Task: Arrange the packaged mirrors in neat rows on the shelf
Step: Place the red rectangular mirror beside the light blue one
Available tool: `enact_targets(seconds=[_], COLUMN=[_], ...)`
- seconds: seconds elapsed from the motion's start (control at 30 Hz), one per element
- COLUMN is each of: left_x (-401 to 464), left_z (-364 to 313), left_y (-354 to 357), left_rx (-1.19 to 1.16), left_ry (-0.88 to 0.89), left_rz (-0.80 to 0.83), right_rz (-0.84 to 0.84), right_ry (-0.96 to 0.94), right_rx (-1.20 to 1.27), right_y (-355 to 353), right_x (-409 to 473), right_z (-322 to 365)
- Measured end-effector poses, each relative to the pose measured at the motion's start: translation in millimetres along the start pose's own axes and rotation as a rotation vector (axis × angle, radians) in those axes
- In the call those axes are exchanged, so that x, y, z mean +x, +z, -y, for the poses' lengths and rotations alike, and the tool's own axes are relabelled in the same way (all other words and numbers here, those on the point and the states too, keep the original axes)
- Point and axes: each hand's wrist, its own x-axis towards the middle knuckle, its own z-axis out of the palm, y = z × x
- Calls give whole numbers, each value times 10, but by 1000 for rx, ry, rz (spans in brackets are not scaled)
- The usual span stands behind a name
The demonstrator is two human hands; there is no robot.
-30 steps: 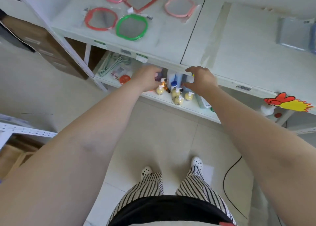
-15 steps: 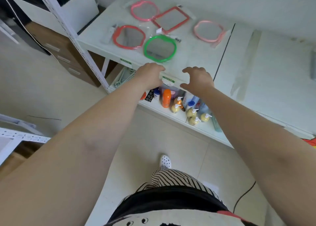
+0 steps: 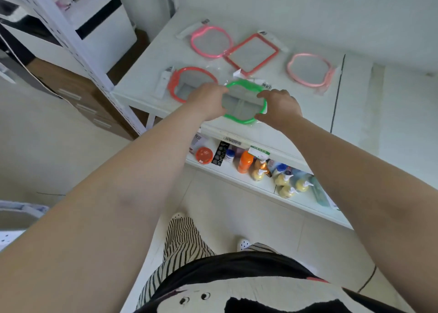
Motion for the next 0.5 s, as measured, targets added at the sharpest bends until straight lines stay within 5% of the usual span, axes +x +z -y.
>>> enact_targets(seconds=[0.5], left_x=[1081], left_z=[753], left_y=[-432], left_rx=[119], left_ry=[304], left_rz=[75], right_rz=[-70], right_ry=[336], right_rx=[68], right_y=[-92], right_x=[703], right_z=[550])
